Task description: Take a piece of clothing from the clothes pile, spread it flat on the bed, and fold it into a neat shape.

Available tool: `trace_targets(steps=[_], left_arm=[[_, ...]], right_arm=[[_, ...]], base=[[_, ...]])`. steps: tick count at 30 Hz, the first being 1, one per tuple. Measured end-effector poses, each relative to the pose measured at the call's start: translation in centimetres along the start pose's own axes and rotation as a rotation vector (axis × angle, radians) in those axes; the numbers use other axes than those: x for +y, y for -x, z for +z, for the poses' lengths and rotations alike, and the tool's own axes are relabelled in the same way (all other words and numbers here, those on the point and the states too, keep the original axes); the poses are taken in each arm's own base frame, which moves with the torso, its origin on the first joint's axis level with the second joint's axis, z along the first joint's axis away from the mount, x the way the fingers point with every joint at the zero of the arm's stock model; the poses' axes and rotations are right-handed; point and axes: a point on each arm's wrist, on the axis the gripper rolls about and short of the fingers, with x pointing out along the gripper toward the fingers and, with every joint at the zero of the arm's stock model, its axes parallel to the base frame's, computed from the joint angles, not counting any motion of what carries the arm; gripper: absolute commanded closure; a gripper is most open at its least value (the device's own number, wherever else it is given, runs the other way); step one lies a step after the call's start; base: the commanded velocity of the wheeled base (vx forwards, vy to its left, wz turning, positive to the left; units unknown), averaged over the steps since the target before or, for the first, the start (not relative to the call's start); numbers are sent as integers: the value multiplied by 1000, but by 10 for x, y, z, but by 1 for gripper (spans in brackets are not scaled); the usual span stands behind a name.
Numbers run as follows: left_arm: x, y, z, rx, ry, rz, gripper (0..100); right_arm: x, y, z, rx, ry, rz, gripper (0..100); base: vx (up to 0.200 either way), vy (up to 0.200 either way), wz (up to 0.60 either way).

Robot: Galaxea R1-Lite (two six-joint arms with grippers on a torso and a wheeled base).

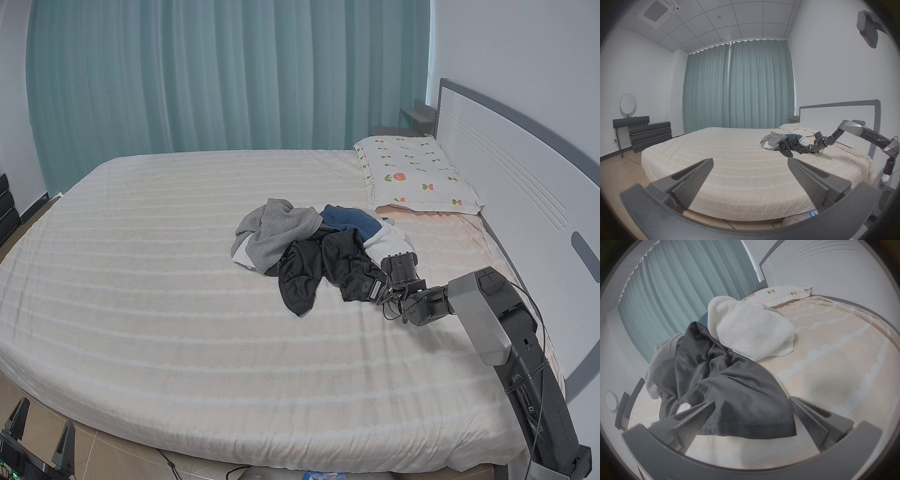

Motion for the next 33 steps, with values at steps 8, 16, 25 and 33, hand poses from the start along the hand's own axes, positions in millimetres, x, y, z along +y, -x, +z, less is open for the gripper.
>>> trace_targets(steps=[8,16,25,33], left_arm=[[0,0,0,0,0,1,0],[0,0,0,0,0,1,0],[0,0,0,0,0,1,0],[0,0,0,0,0,1,0]], right_arm=[[1,1,1,-6,-8,3,100],[7,13,12,-26,-3,-1,100],[-8,44,2,59,12,-4,100],[-25,97,-11,124,-21,74,100]], base=[[0,0,0],[0,0,0],[0,0,0],[0,0,0]])
